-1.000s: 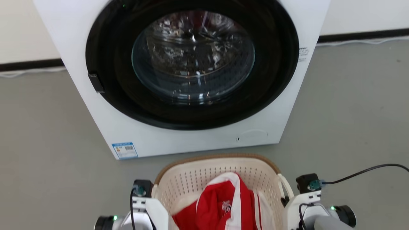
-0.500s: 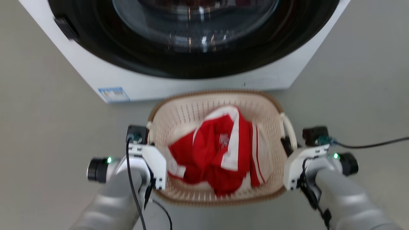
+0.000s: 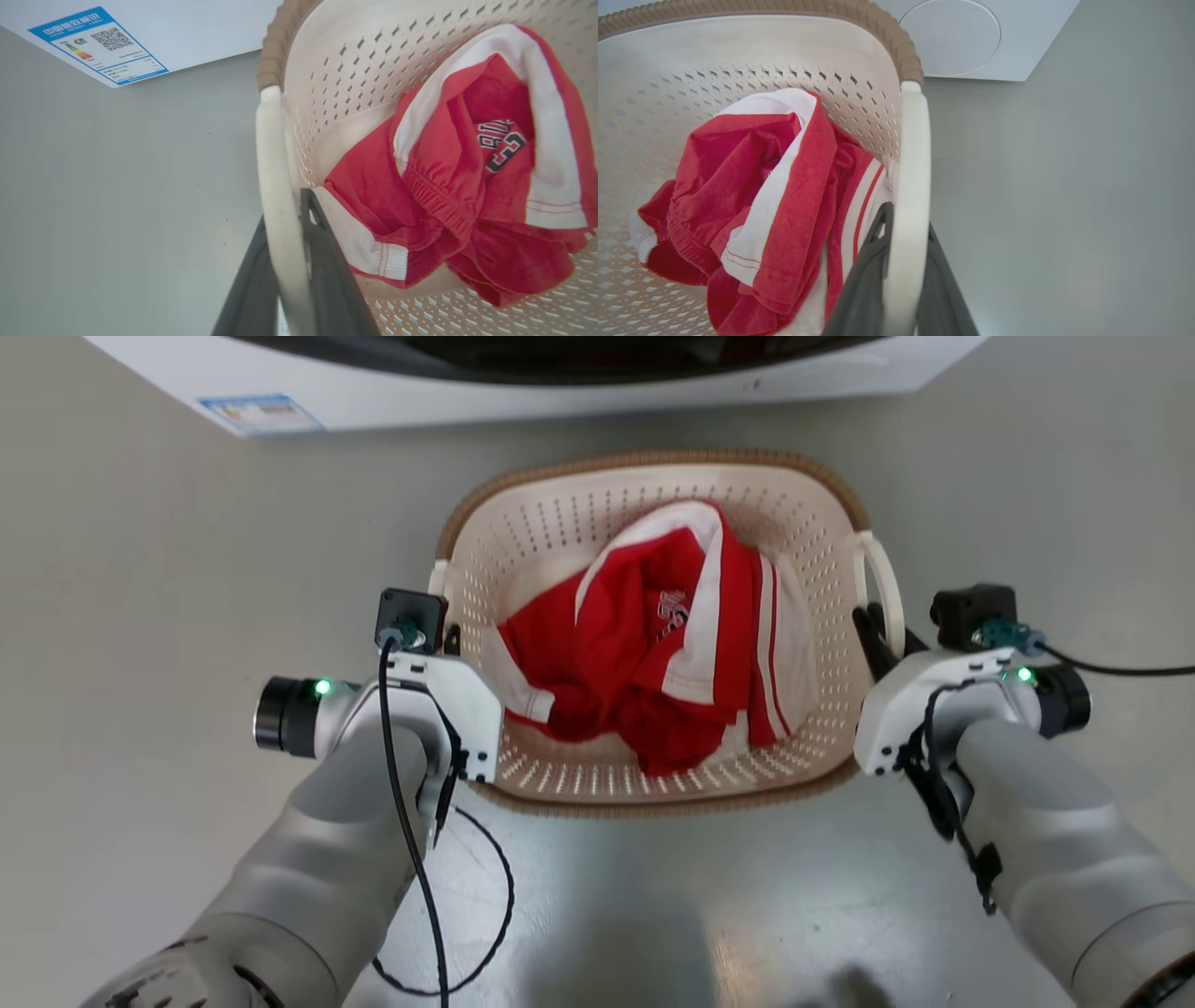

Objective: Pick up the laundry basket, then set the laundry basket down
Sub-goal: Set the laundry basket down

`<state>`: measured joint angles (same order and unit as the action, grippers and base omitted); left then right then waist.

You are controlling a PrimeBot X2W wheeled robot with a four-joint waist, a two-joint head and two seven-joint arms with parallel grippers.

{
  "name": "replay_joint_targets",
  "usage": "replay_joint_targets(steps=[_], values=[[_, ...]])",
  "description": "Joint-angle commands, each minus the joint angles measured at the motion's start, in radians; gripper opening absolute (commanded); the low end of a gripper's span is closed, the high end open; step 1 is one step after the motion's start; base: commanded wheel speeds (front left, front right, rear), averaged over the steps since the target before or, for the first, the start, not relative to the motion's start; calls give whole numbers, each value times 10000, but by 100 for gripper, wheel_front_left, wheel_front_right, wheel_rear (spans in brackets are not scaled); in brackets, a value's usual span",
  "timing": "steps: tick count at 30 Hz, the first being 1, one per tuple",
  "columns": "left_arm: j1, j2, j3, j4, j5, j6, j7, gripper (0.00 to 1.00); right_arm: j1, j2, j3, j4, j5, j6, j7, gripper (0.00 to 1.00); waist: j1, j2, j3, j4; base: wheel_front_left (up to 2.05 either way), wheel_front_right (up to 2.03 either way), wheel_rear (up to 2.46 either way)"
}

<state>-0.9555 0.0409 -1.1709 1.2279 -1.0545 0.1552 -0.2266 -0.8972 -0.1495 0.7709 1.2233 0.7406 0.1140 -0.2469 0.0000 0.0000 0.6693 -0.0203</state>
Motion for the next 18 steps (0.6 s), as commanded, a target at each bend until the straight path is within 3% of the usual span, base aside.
replay_joint_targets(steps=[1,7,18], values=[[-403,93,10,-130,221,71,-230,0,-5,100,81,-343,-148,167,-144,0,0,0,535,-14,0,0,0],[-809,108,324,-312,491,304,-343,0,-143,-122,-529,-838,-536,167,-147,0,0,0,1080,-31,0,0,0],[-625,514,1744,-1704,1932,900,-350,0,164,-204,-1982,-1676,-1881,167,-148,0,0,0,1638,28,0,0,0]])
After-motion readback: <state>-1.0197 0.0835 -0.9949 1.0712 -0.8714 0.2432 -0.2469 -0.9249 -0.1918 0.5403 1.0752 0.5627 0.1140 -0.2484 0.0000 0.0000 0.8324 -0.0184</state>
